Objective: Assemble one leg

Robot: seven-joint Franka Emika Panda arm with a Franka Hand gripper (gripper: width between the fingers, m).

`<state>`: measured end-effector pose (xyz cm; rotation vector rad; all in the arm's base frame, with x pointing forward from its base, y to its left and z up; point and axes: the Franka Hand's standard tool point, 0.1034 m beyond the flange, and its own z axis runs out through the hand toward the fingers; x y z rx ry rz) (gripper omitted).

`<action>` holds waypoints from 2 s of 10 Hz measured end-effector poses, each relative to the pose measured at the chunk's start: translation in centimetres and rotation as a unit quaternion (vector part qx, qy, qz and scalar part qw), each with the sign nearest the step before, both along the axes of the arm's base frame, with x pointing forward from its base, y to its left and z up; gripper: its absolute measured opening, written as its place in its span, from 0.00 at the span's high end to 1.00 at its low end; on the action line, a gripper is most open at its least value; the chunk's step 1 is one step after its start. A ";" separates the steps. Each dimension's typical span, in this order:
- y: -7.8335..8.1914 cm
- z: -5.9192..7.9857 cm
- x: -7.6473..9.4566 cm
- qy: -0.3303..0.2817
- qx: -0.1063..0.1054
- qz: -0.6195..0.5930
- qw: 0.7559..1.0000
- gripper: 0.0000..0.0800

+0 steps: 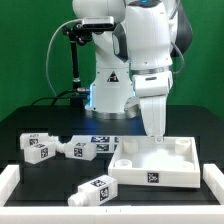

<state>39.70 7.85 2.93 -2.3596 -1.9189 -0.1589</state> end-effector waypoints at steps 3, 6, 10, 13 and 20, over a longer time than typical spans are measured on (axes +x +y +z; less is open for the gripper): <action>-0.7 -0.2 0.7 -0.031 0.004 0.053 0.998 0.93; -2.2 -0.8 1.5 -0.033 0.006 0.116 0.993 0.93; -1.8 -1.2 3.5 -0.035 0.014 0.097 0.995 0.93; -1.7 -1.0 6.6 -0.037 0.015 0.091 0.995 0.93; -1.2 -1.3 8.1 -0.038 0.019 0.080 0.996 0.93</action>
Offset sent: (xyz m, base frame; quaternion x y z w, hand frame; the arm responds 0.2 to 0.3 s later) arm 0.0106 0.0073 0.0129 -0.0571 0.0908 -0.1707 0.9795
